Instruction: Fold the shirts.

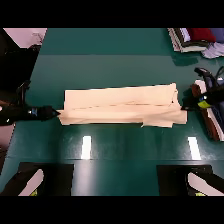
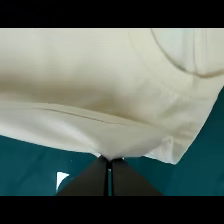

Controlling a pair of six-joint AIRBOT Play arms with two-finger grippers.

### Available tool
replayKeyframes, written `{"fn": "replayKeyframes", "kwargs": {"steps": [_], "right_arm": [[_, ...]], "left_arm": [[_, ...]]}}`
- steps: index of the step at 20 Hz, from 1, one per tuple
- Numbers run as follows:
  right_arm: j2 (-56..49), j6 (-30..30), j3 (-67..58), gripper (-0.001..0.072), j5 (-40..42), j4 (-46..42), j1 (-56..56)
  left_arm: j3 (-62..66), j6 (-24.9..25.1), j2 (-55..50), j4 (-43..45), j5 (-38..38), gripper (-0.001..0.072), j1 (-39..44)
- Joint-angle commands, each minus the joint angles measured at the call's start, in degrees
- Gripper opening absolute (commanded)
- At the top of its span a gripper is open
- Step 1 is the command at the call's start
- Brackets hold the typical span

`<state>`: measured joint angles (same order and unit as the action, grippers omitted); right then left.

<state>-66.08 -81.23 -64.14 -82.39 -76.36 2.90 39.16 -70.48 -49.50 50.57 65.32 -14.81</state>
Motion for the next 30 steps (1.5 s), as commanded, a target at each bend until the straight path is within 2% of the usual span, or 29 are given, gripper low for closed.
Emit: {"fn": "replayKeyframes", "kwargs": {"steps": [1, 3, 7, 12, 13, 15, 16, 20, 21, 22, 23, 24, 25, 26, 30], "right_arm": [[-9.6, 0.4, -8.5, 0.0014, 2.4, -0.2, 0.1], [-14.4, 0.4, -13.2, 0.0014, 2.9, -0.2, 0.1], [-23.0, 0.3, -21.6, 0.0015, 2.8, 0.4, 0.1], [-32.0, 0.3, -30.2, 0.0017, 3.5, 3.0, 0.0], [-33.4, 0.3, -31.7, 0.0046, 4.3, 5.4, -0.4], [-35.9, 0.3, -35.0, 0.0441, 5.0, 12.9, -2.0], [-36.9, 0.4, -36.7, 0.0492, 4.1, 16.0, -3.0], [-36.2, 4.9, -37.6, 0.0491, -5.4, 18.2, -7.6], [-35.3, 5.9, -35.9, 0.0491, -6.8, 18.2, -9.0], [-34.0, 6.9, -33.4, 0.0491, -7.0, 18.2, -10.9], [-33.0, 7.9, -31.1, 0.0491, -6.4, 18.3, -12.5], [-32.3, 8.4, -28.7, 0.0524, -5.8, 18.4, -14.2], [-32.2, 8.4, -26.5, 0.0689, -5.8, 18.4, -15.9], [-32.4, 8.5, -24.7, 0.0715, -5.9, 18.4, -17.2], [-35.0, 15.0, -19.1, 0.0715, -4.5, 21.1, -19.4]], "left_arm": [[7.3, 3.4, -13.5, -1.6, -6.0, 0.0025, 1.6], [13.1, 4.9, -21.2, -1.7, -7.9, 0.0025, 5.1], [23.3, 4.4, -32.4, -1.7, -12.1, 0.0026, 8.9], [26.4, 3.0, -34.7, -1.6, -16.3, 0.0026, 8.5], [26.4, 2.9, -34.7, -1.6, -16.6, 0.0037, 8.5], [26.4, 1.6, -34.7, -1.6, -16.9, 0.0593, 8.5], [26.4, -0.1, -34.6, -1.6, -16.7, 0.0615, 8.5], [29.6, -0.7, -34.5, -1.6, -7.9, 0.0613, 8.5], [29.8, -0.7, -34.5, -1.9, -5.6, 0.0512, 8.5], [29.8, -0.6, -34.5, -2.0, -4.0, 0.0250, 8.5], [29.8, -0.4, -34.5, -2.0, -2.9, 0.0020, 8.5], [29.8, -0.5, -34.5, -2.0, -2.6, 0.0036, 8.7], [29.8, -0.5, -34.5, -2.1, -2.3, 0.0036, 9.0], [29.8, -0.5, -34.5, -2.2, -2.2, 0.0036, 9.5], [29.7, -0.7, -34.5, -2.2, -2.7, 0.0036, 12.9]]}}
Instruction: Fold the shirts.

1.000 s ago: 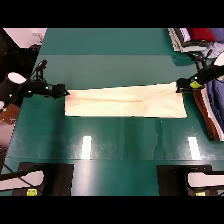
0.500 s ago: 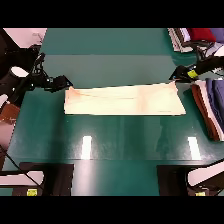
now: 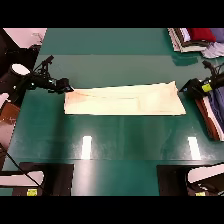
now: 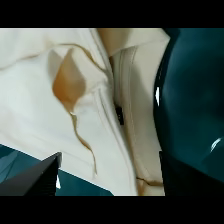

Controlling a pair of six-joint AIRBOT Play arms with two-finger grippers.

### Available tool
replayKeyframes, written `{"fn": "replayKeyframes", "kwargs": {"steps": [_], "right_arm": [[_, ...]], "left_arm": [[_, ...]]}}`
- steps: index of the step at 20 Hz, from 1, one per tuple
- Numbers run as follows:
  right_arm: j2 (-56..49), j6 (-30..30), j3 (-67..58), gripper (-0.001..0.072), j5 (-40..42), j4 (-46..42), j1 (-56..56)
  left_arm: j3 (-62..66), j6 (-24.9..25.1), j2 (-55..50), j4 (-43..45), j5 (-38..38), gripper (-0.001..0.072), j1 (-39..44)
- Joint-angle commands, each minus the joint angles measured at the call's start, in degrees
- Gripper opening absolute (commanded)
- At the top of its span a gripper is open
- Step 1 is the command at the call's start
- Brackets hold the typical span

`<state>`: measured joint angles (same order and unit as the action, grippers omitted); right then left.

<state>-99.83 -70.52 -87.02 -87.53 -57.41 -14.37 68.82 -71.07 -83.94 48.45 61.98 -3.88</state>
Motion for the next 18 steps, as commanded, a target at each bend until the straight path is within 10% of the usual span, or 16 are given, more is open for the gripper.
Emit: {"fn": "replayKeyframes", "kwargs": {"steps": [1, 9, 14, 18], "right_arm": [[-2.5, 5.4, 4.1, 0.0715, 1.0, 3.9, -2.1], [-9.9, 6.2, -1.1, 0.0644, -0.1, 5.5, 0.0], [-10.8, 9.3, -1.1, 0.0062, -1.1, 5.4, 2.1], [-9.2, 9.6, -1.1, 0.0013, -2.2, 5.4, 2.4]], "left_arm": [[0.1, -0.1, 0.0, 0.0, 0.5, 0.0036, 3.0], [0.1, -1.2, -0.1, -0.2, -1.6, 0.0035, 9.0], [0.1, -2.8, -0.2, -0.4, -1.6, 0.0026, 10.5], [0.3, -5.6, -0.8, -0.6, -3.9, 0.0024, 13.4]]}}
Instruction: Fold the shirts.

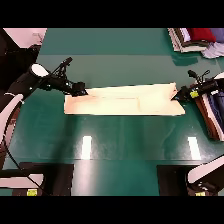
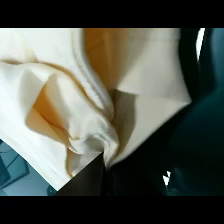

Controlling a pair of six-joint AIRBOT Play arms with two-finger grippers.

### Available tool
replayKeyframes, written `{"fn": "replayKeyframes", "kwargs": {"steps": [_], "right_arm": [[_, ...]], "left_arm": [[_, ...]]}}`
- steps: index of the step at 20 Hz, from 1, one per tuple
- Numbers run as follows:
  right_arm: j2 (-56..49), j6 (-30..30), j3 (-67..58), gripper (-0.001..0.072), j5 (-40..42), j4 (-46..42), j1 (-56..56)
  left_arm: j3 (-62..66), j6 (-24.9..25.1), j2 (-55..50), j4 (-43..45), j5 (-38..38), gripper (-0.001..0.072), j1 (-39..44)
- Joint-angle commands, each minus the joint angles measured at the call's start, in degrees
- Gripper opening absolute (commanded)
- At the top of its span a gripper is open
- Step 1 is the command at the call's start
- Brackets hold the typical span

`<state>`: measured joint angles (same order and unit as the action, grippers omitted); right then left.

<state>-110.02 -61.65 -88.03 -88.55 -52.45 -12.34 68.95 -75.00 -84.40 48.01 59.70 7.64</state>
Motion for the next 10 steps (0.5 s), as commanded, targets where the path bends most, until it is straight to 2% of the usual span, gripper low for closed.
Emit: {"fn": "replayKeyframes", "kwargs": {"steps": [1, 5, 10], "right_arm": [[2.3, 0.6, -0.1, 0.0013, -1.2, 0.5, 0.3], [11.0, -3.8, -0.1, 0.0013, -1.7, 1.2, 0.3], [21.4, -8.1, -0.2, 0.0012, -1.4, 14.4, 1.5]], "left_arm": [[0.7, -1.7, -0.7, -0.2, -3.2, 0.0024, 3.1], [8.3, -3.0, -5.7, -0.1, -5.7, 0.0023, 8.0], [19.5, -3.6, -16.4, -0.2, -5.7, 0.0024, 16.1]]}}
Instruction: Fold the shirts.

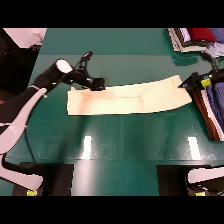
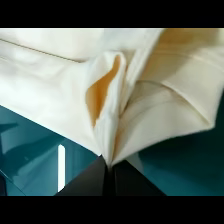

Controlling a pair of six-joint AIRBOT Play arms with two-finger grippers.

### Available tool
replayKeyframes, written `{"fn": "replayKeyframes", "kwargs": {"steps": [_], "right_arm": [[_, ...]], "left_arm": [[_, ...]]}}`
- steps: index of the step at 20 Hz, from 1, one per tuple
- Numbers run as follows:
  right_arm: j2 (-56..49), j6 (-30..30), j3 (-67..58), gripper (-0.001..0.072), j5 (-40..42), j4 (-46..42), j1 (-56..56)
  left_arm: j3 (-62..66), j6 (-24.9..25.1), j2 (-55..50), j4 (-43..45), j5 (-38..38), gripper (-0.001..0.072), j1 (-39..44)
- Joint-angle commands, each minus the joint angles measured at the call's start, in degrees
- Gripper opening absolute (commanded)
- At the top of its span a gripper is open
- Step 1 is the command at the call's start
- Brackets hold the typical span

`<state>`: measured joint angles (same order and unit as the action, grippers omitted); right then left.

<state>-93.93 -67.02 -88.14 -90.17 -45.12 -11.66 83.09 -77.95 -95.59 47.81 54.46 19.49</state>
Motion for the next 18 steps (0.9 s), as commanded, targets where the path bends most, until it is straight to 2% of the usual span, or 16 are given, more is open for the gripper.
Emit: {"fn": "replayKeyframes", "kwargs": {"steps": [1, 7, 15, 18], "right_arm": [[6.8, -3.2, -0.1, 0.0012, 0.2, 8.1, 1.7], [11.0, -5.2, -1.1, 0.0012, 2.4, 8.0, 11.0], [5.3, -7.6, -18.2, 0.0012, 2.8, 7.5, 22.3], [2.7, -7.6, -22.6, 0.0012, 2.7, 7.5, 25.9]], "left_arm": [[6.8, -1.4, -7.3, 0.0, -0.4, 0.0024, 5.8], [9.9, -1.6, -14.0, -0.2, -1.0, 0.0024, 13.2], [9.9, -1.5, -14.7, 0.0, 1.1, 0.0025, 15.3], [9.9, 0.8, -14.6, 0.3, 3.1, 0.0024, 15.3]]}}
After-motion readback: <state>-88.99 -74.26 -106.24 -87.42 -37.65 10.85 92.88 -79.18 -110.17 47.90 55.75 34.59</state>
